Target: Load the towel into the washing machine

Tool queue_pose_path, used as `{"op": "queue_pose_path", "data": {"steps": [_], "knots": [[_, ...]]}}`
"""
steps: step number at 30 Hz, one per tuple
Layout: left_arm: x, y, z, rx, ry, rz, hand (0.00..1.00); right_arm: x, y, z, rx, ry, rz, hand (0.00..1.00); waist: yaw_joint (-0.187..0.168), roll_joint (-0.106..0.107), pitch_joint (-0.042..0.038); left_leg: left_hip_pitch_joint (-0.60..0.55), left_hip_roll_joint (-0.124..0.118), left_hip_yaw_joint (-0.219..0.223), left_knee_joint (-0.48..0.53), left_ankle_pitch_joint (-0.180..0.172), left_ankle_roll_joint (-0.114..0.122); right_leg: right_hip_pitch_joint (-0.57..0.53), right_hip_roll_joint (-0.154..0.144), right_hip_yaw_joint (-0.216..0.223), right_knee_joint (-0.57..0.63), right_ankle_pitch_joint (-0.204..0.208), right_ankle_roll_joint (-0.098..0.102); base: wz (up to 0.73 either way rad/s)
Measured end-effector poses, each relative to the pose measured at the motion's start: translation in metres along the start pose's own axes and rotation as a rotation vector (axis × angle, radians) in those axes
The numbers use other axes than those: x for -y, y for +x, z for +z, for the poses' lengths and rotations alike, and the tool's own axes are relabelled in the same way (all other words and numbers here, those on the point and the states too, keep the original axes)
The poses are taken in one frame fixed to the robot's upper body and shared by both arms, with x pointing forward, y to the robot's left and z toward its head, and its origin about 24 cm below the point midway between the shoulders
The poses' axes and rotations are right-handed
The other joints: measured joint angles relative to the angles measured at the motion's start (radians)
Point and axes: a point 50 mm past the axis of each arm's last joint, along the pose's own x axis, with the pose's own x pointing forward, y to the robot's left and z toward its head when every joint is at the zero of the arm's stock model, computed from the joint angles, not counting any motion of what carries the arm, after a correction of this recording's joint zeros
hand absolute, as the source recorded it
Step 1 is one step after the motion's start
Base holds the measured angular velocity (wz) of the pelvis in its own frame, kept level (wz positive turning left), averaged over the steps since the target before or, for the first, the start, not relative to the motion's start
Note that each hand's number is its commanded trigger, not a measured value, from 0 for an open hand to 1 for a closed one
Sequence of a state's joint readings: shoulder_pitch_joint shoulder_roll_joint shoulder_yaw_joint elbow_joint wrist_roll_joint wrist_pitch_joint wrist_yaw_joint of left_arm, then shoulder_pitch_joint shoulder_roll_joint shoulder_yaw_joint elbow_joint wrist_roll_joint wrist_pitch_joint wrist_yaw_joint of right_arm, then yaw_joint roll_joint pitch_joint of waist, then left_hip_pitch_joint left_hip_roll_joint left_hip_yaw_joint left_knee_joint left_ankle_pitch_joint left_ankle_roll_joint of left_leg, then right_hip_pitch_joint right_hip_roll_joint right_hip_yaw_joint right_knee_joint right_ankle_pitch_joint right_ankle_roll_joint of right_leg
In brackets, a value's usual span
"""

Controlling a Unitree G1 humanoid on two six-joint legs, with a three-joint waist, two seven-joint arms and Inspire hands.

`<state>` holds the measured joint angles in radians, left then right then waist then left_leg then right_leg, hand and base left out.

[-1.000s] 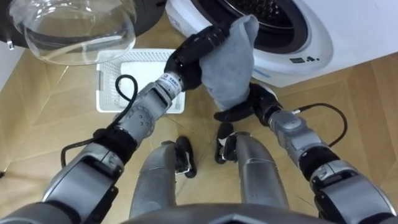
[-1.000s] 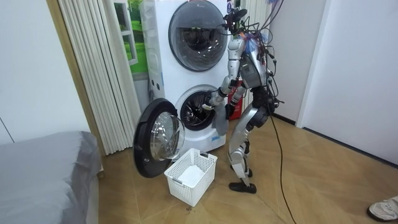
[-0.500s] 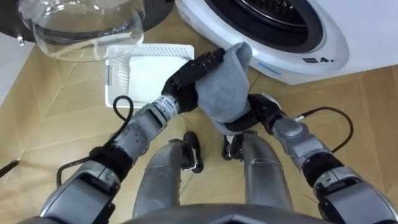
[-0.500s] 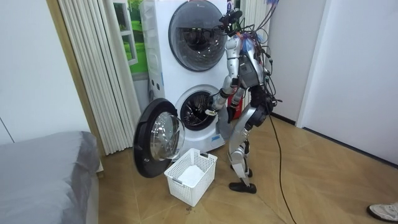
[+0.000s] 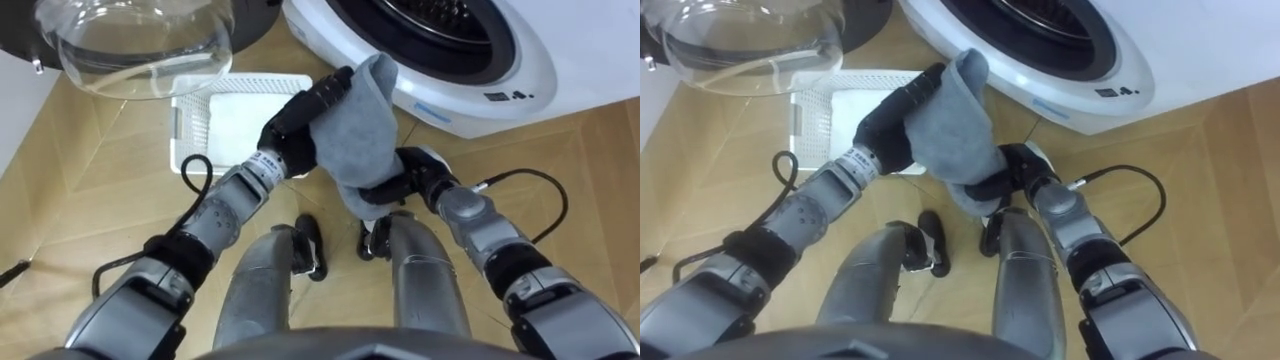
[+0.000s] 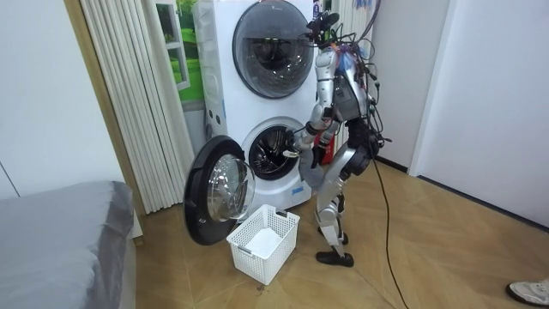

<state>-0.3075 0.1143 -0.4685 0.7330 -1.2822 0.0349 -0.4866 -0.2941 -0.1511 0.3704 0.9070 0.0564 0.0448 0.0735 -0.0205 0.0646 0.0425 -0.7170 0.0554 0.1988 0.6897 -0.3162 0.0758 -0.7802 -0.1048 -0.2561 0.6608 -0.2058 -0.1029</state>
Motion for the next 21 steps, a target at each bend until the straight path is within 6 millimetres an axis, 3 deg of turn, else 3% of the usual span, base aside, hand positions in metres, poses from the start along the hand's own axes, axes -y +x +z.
{"op": "queue_pose_path", "data": {"steps": [9,12,16,21], "knots": [[-0.018,-0.014,0.014,0.151,-0.16,0.099,0.0,0.005,-0.001,-0.002,-0.001,0.033,-0.069,1.0,0.021,-0.005,-0.0034,-0.005,0.003,0.002,-0.004,0.002,-0.003,-0.006,0.003,-0.002,-0.004,0.002,-0.004,0.0],[-0.031,-0.023,0.012,0.164,-0.174,0.197,0.0,0.014,-0.003,-0.009,-0.021,0.041,-0.122,1.0,0.058,-0.006,-0.004,-0.005,0.001,0.002,-0.007,0.003,-0.003,-0.007,0.002,-0.002,-0.004,0.003,-0.004,0.0],[-0.057,-0.045,0.013,0.135,-0.044,0.424,0.0,0.02,-0.006,-0.026,-0.088,0.087,-0.159,1.0,0.108,-0.024,-0.0147,-0.002,-0.002,0.001,-0.017,0.007,-0.004,-0.005,0.0,-0.004,-0.006,0.003,-0.004,0.02],[-0.076,-0.063,0.017,-0.012,0.323,0.657,0.0,0.036,-0.011,-0.039,-0.133,0.155,-0.198,1.0,0.132,-0.027,-0.0139,-0.005,-0.021,-0.027,-0.033,0.026,-0.004,0.005,-0.021,-0.035,-0.013,0.002,-0.005,0.22]]}}
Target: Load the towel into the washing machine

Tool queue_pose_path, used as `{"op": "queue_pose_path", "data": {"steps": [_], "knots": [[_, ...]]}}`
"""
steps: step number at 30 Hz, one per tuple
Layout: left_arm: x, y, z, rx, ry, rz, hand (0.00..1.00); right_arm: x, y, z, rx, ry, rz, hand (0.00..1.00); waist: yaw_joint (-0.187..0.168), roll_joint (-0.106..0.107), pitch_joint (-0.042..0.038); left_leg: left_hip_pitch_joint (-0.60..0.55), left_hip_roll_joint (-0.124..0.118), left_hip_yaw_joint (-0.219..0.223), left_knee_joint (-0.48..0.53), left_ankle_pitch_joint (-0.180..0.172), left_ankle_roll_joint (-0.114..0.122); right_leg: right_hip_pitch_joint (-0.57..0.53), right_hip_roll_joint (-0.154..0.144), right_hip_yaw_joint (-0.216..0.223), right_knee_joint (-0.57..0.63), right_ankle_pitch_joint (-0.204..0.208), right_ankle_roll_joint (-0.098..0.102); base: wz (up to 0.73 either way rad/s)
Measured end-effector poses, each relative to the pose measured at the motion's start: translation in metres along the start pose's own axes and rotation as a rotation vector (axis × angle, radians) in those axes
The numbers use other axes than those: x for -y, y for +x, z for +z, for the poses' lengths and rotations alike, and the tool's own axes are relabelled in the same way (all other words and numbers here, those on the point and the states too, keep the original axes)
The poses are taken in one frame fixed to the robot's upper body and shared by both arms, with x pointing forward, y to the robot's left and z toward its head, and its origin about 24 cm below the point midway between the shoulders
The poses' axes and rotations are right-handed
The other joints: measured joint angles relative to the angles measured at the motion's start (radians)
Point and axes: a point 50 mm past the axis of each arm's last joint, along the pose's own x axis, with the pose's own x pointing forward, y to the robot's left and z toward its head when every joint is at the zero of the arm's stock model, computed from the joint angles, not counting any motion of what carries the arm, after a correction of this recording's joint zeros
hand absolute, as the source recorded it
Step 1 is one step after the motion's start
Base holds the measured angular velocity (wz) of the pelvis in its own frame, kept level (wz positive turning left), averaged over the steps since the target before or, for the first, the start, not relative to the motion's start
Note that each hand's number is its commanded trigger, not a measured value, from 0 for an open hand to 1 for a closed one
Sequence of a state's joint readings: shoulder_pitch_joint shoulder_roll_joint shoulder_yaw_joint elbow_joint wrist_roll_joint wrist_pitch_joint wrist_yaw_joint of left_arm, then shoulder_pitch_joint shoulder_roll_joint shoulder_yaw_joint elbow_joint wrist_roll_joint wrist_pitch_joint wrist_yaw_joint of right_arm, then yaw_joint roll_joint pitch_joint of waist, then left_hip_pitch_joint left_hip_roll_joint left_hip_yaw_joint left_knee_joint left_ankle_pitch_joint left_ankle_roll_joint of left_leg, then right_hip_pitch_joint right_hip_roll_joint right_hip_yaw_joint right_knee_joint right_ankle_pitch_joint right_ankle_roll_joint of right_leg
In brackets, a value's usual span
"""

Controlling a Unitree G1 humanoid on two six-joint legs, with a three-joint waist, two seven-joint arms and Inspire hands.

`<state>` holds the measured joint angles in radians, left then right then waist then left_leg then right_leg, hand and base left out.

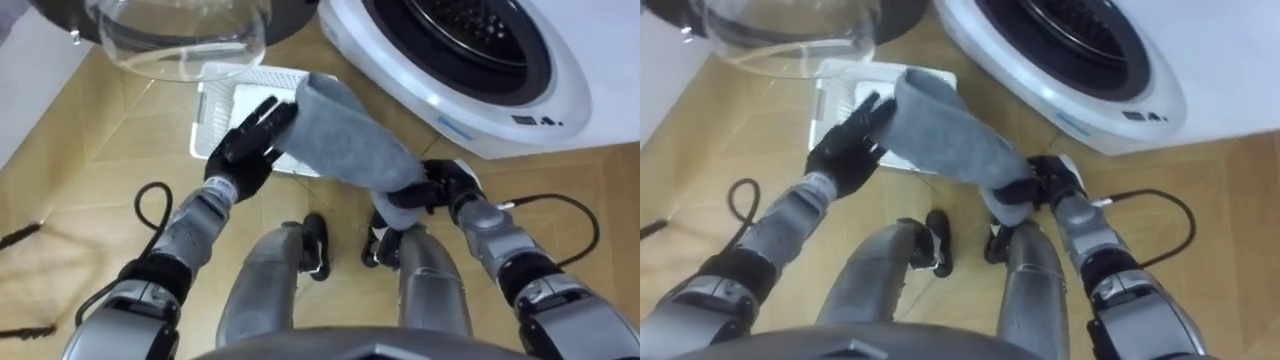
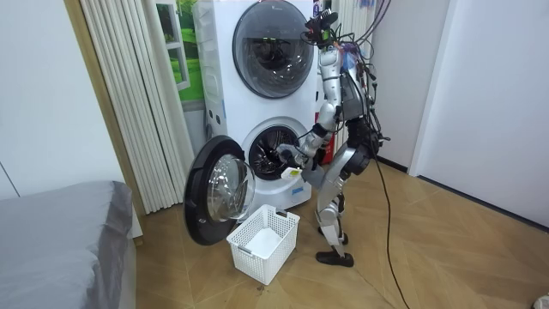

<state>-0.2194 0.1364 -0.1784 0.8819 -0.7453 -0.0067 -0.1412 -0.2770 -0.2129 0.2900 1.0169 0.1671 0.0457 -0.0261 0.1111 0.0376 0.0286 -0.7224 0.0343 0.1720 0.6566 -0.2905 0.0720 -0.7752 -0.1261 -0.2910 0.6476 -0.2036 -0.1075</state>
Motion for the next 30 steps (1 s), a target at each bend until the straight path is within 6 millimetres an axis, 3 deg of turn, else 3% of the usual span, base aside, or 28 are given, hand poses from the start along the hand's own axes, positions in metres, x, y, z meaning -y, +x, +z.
{"op": "queue_pose_path", "data": {"steps": [6,11,16,23,30], "knots": [[-0.022,-0.009,-0.014,-0.063,0.282,0.199,0.0,0.017,0.003,0.003,-0.033,0.122,-0.006,1.0,0.005,-0.005,0.0049,-0.011,-0.022,-0.024,0.001,0.01,0.006,0.001,-0.033,-0.033,0.018,-0.01,0.004,0.17],[-0.039,-0.017,-0.026,-0.128,0.458,0.275,0.0,0.035,0.004,0.005,-0.04,0.325,-0.025,1.0,0.013,-0.019,0.0209,-0.046,-0.033,-0.056,0.006,0.016,0.008,-0.011,-0.045,-0.07,0.016,-0.012,0.005,0.19],[-0.05,-0.024,-0.032,-0.153,0.461,0.321,0.0,0.053,0.003,0.009,-0.027,0.4,-0.056,1.0,0.03,-0.017,0.0254,-0.084,-0.039,-0.066,0.016,0.016,0.009,-0.045,-0.052,-0.078,0.036,-0.018,0.006,0.09],[-0.056,-0.027,-0.035,-0.167,0.464,0.345,0.0,0.063,0.004,0.021,-0.006,0.481,-0.048,1.0,0.04,-0.015,0.0341,-0.087,-0.064,-0.068,0.032,0.013,0.009,-0.063,-0.091,-0.076,0.1,-0.062,0.005,0.14],[-0.059,-0.032,-0.036,-0.15,0.466,0.369,0.0,0.077,0.001,0.02,0.018,0.703,-0.074,1.0,0.039,-0.017,0.0349,-0.095,-0.08,-0.066,0.041,0.013,0.008,-0.083,-0.117,-0.07,0.142,-0.084,0.002,0.08]]}}
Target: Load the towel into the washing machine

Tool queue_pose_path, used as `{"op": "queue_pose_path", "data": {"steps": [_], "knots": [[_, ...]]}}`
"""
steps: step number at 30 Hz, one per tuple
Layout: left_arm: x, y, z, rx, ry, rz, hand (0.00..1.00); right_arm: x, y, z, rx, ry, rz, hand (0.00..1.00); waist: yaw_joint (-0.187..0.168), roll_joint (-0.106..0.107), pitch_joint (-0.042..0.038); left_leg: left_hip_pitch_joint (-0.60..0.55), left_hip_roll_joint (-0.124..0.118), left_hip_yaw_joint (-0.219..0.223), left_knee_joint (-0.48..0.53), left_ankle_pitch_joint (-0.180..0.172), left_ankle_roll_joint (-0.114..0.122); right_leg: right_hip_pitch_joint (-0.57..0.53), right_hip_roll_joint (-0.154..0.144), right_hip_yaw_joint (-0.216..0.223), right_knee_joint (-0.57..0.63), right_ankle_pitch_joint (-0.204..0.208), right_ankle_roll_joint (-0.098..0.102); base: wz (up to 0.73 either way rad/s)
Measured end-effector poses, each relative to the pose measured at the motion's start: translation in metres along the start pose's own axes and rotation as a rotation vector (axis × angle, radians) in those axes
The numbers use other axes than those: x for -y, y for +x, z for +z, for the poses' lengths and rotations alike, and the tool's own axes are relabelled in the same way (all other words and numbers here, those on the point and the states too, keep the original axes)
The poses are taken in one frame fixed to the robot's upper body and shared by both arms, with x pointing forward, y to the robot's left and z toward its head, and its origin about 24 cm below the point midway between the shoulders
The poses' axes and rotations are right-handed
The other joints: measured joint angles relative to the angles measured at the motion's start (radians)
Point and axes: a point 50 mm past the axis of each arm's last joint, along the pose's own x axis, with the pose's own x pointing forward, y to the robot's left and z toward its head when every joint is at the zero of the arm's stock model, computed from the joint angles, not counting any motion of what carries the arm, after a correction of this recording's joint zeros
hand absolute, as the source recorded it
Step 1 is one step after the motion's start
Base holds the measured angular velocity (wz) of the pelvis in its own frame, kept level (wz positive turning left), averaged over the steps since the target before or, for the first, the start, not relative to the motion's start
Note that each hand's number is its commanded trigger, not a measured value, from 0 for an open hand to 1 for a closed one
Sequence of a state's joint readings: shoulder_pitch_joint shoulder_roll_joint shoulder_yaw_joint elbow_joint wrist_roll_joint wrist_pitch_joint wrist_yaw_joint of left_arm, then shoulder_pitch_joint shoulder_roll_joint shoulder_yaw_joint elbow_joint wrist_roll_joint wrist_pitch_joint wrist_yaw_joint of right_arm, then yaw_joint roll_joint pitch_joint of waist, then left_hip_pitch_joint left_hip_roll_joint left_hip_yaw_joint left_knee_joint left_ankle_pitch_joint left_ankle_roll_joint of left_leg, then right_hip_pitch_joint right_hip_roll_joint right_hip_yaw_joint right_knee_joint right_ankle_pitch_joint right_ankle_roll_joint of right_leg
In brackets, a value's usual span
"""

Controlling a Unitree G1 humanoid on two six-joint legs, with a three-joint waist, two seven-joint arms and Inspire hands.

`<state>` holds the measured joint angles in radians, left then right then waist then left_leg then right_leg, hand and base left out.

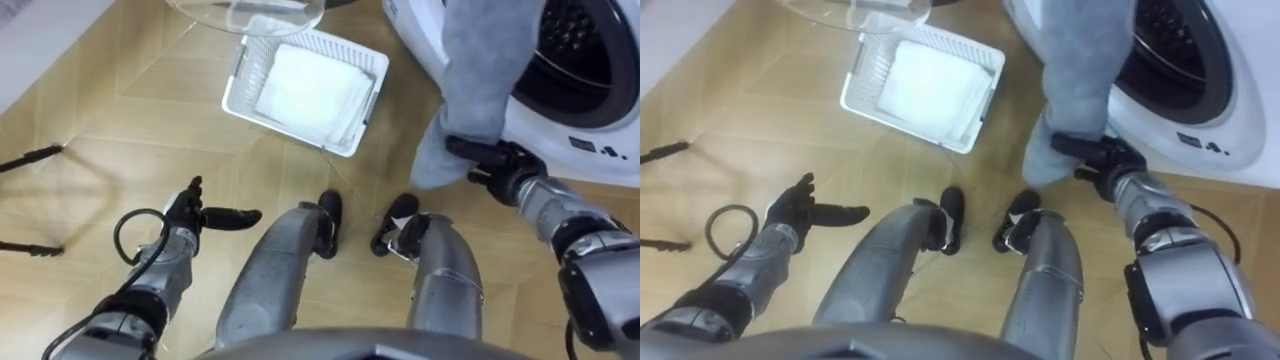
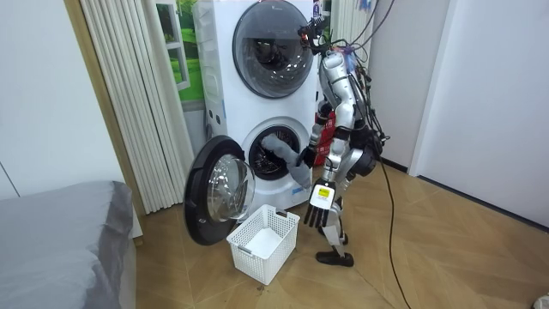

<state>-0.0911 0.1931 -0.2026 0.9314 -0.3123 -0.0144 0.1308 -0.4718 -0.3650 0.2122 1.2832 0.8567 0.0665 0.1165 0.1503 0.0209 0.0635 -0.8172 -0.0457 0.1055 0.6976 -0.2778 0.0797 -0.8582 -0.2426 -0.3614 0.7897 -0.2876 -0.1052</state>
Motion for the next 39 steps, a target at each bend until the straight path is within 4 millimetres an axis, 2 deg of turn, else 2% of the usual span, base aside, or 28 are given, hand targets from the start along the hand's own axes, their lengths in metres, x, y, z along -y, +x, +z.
{"op": "queue_pose_path", "data": {"steps": [12,14,17,20,24,25,26,30,34,36,39], "knots": [[-0.015,-0.004,-0.006,-0.001,0.012,0.082,0.0,0.016,-0.005,0.024,0.112,0.508,0.028,1.0,-0.006,-0.018,-0.0039,-0.016,0.004,0.006,0.028,-0.004,0.001,-0.014,0.002,0.006,0.011,0.006,-0.001,-0.02],[-0.023,-0.007,-0.008,0.005,0.021,0.099,0.0,0.013,-0.004,0.029,0.103,0.538,0.045,1.0,-0.002,-0.037,-0.0048,-0.01,0.01,0.019,0.029,-0.005,0.002,-0.014,0.008,0.017,0.012,0.009,-0.003,-0.15],[-0.032,-0.012,-0.009,0.023,0.016,0.141,0.0,0.007,-0.004,0.038,0.086,0.583,0.067,1.0,-0.007,-0.054,-0.0072,-0.009,0.016,0.026,0.036,-0.007,0.003,-0.015,0.012,0.022,0.017,0.011,-0.007,-0.07],[-0.033,-0.012,-0.01,0.016,0.017,0.166,0.0,-0.005,-0.003,0.056,0.094,0.631,0.095,1.0,-0.009,-0.056,-0.0067,-0.01,0.016,0.031,0.057,-0.01,0.005,-0.018,0.008,0.03,0.038,0.01,-0.007,0.0],[-0.036,-0.013,-0.011,0.015,0.023,0.205,0.0,-0.015,-0.003,0.069,0.096,0.655,0.109,1.0,-0.011,-0.06,-0.0069,-0.018,0.013,0.033,0.093,-0.019,0.012,-0.024,-0.005,0.036,0.073,0.002,-0.004,0.02],[-0.037,-0.014,-0.011,0.014,0.02,0.222,0.0,-0.019,-0.004,0.073,0.087,0.669,0.115,0.78,-0.015,-0.069,-0.0078,-0.022,0.009,0.036,0.101,-0.022,0.014,-0.03,-0.012,0.04,0.087,-0.003,-0.001,0.05],[-0.038,-0.016,-0.011,0.027,0.009,0.239,0.0,-0.024,-0.004,0.079,0.077,0.687,0.122,0.0,-0.021,-0.082,-0.0075,-0.028,0.004,0.041,0.105,-0.024,0.011,-0.044,-0.015,0.053,0.099,-0.005,0.002,0.06],[-0.034,-0.02,-0.014,0.035,-0.005,0.247,0.0,-0.036,-0.006,0.097,0.09,0.697,0.121,0.0,-0.028,-0.085,-0.0078,-0.04,0.002,0.043,0.122,-0.024,0.022,-0.051,-0.019,0.054,0.103,0.003,0.008,0.0],[-0.038,-0.022,-0.018,0.026,-0.015,0.302,0.0,-0.039,-0.009,0.113,0.114,0.794,0.134,0.0,-0.033,-0.084,-0.0081,-0.041,-0.008,0.05,0.136,-0.026,0.046,-0.052,-0.038,0.056,0.121,0.002,0.019,0.03],[-0.038,-0.023,-0.018,0.026,-0.005,0.309,0.0,-0.04,-0.011,0.122,0.131,0.865,0.15,0.0,-0.035,-0.084,-0.0082,-0.038,-0.018,0.053,0.139,-0.029,0.052,-0.053,-0.053,0.056,0.134,-0.003,0.025,0.05],[-0.036,-0.023,-0.018,0.035,0.02,0.324,0.0,-0.043,-0.016,0.139,0.17,0.964,0.169,0.0,-0.032,-0.081,-0.0098,-0.037,-0.023,0.055,0.144,-0.034,0.06,-0.052,-0.057,0.054,0.138,-0.009,0.033,0.01]]}}
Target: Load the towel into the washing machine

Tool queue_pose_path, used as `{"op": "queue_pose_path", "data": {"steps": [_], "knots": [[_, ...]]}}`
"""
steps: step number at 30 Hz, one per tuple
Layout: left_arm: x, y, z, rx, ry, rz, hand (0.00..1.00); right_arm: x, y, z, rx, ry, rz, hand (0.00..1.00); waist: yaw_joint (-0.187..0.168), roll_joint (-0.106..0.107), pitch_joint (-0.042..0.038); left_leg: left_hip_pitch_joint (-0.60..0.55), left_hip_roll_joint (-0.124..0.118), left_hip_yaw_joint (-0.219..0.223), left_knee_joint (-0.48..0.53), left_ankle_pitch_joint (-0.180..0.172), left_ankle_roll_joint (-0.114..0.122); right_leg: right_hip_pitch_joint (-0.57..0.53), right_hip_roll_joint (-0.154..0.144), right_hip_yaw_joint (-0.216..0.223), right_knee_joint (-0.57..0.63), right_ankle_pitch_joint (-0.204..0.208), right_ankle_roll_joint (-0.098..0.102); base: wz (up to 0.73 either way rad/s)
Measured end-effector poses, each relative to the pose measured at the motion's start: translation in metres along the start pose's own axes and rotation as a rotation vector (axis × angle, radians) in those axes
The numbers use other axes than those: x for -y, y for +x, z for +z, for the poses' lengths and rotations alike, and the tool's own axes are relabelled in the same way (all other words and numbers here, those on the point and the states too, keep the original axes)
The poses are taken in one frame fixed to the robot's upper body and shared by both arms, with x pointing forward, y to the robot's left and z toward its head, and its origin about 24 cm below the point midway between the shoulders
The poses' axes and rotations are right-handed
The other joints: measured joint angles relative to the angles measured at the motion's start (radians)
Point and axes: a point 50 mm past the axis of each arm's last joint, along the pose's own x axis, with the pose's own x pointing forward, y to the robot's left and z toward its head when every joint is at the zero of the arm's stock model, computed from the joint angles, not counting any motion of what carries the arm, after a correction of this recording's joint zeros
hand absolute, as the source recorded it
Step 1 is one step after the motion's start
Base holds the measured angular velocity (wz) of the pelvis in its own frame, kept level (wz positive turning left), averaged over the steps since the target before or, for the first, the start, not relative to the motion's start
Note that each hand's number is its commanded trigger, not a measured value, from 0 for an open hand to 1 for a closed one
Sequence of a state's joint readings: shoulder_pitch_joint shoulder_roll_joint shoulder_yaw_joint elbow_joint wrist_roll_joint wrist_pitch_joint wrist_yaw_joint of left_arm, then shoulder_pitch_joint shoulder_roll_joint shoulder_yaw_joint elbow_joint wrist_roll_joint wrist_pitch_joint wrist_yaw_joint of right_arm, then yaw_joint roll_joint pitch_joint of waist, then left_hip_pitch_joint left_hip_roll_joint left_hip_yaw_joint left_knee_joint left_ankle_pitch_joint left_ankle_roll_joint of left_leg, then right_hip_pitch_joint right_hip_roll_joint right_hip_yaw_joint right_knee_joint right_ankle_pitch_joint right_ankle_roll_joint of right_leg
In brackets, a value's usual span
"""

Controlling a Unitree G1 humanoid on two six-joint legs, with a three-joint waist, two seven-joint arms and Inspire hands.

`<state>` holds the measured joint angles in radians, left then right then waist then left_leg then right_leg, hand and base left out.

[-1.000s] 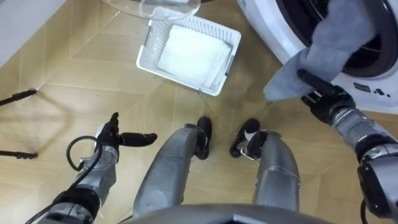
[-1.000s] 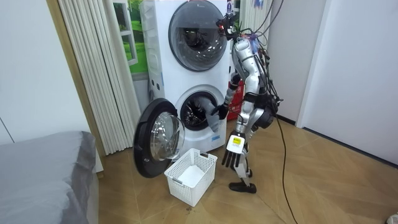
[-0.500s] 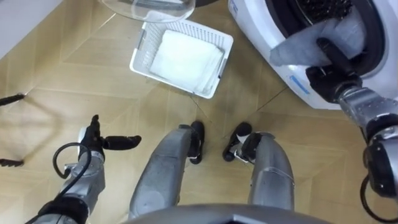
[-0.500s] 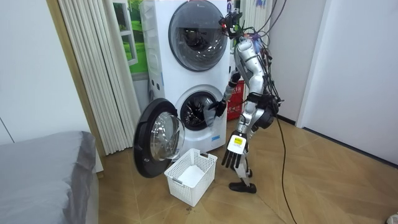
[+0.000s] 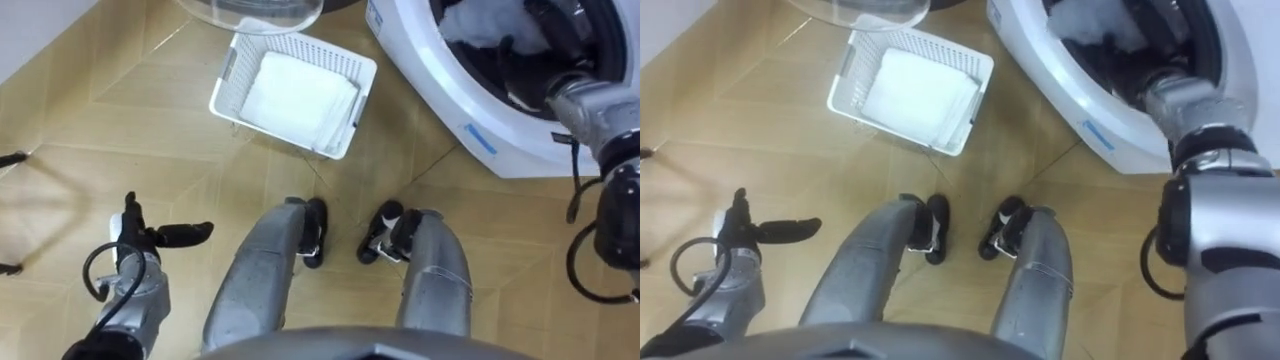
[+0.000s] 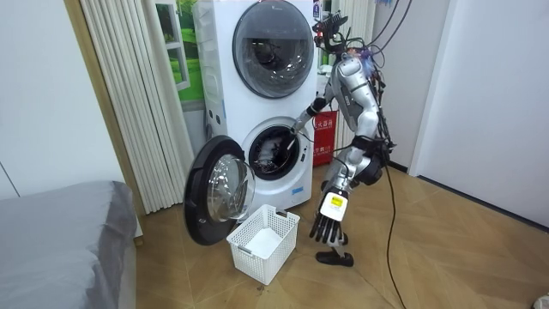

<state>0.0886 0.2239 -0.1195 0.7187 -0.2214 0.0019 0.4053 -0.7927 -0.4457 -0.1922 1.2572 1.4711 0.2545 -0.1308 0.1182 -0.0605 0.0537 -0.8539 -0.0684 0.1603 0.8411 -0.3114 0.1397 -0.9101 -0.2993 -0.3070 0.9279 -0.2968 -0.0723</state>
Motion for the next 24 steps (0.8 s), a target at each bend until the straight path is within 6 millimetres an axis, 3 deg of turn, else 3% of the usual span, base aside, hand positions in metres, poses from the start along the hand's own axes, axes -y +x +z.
{"op": "queue_pose_path", "data": {"steps": [3,4,8,10,19,24], "knots": [[0.008,-0.002,-0.002,-0.011,0.022,-0.011,0.0,-0.001,0.0,0.003,0.024,0.006,-0.012,0.0,-0.001,0.015,-0.0083,0.0,0.001,0.001,0.005,-0.005,0.008,0.002,0.003,0.002,0.001,-0.003,0.006,0.0],[0.013,-0.004,-0.004,-0.022,0.021,-0.022,0.0,-0.002,0.0,0.004,0.034,0.007,-0.016,0.0,-0.002,0.026,-0.0145,0.0,0.001,0.004,0.007,-0.007,0.01,0.002,0.002,0.004,0.002,-0.004,0.008,0.0],[0.025,-0.008,-0.006,-0.029,0.018,-0.047,0.0,-0.003,-0.001,0.006,0.055,0.014,-0.022,0.0,-0.003,0.053,-0.0209,0.013,-0.015,0.008,0.007,-0.008,0.012,0.003,-0.011,0.023,0.022,-0.013,0.021,0.05],[0.025,-0.008,-0.008,-0.036,0.02,-0.05,0.0,-0.004,-0.001,0.007,0.056,0.016,-0.028,0.0,0.0,0.057,-0.0203,0.021,-0.017,0.014,0.006,-0.008,0.012,0.004,-0.011,0.033,0.027,-0.019,0.028,0.0],[0.023,-0.009,-0.02,-0.082,0.043,-0.051,0.0,0.008,-0.001,0.007,0.056,0.016,-0.092,0.0,0.001,0.063,-0.0177,0.09,-0.033,0.017,-0.048,-0.003,0.014,0.06,-0.029,0.029,0.003,-0.021,0.029,0.0],[0.023,-0.008,-0.022,-0.086,0.043,-0.06,0.0,0.015,-0.002,0.007,0.056,0.015,-0.107,0.0,-0.001,0.063,-0.0174,0.111,-0.032,0.016,-0.075,-0.003,0.017,0.083,-0.012,0.029,-0.03,-0.013,0.042,-0.04]]}}
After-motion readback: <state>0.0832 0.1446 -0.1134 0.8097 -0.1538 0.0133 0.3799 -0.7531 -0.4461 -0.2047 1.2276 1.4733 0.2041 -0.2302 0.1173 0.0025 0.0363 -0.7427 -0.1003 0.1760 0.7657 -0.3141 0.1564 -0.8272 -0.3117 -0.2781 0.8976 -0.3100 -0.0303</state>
